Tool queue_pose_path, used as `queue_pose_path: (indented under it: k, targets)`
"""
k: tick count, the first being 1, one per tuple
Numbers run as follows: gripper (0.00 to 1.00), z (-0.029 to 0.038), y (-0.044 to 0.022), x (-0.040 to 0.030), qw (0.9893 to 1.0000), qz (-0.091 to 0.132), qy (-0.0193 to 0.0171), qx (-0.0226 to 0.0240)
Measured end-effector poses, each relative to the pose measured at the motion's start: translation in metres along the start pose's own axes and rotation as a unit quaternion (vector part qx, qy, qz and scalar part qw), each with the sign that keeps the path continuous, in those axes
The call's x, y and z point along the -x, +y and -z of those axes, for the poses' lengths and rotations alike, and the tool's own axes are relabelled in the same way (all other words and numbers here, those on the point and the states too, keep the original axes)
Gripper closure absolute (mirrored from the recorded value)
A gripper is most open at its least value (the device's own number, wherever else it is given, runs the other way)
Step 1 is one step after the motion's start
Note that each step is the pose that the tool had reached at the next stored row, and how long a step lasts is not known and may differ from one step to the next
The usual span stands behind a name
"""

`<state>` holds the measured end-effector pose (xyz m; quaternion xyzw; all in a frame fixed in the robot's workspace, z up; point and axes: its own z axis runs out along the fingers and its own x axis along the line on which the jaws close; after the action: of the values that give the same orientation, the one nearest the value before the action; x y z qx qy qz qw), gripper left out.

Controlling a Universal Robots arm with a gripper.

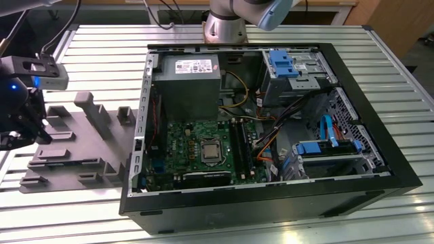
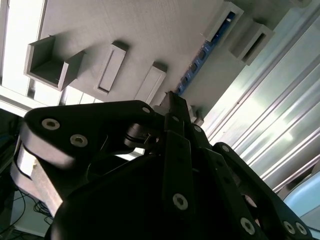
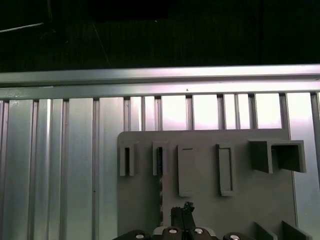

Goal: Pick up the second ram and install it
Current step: 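Pick up the second ram and move it above second insertion slot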

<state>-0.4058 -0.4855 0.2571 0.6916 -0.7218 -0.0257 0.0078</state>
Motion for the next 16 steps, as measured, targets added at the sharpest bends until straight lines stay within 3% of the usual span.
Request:
queue_pose_path:
  k: [16]
  targets:
    - [0.89,-0.0067,-0.0006,-0.0066,1.0,0.001,0.0,0.0]
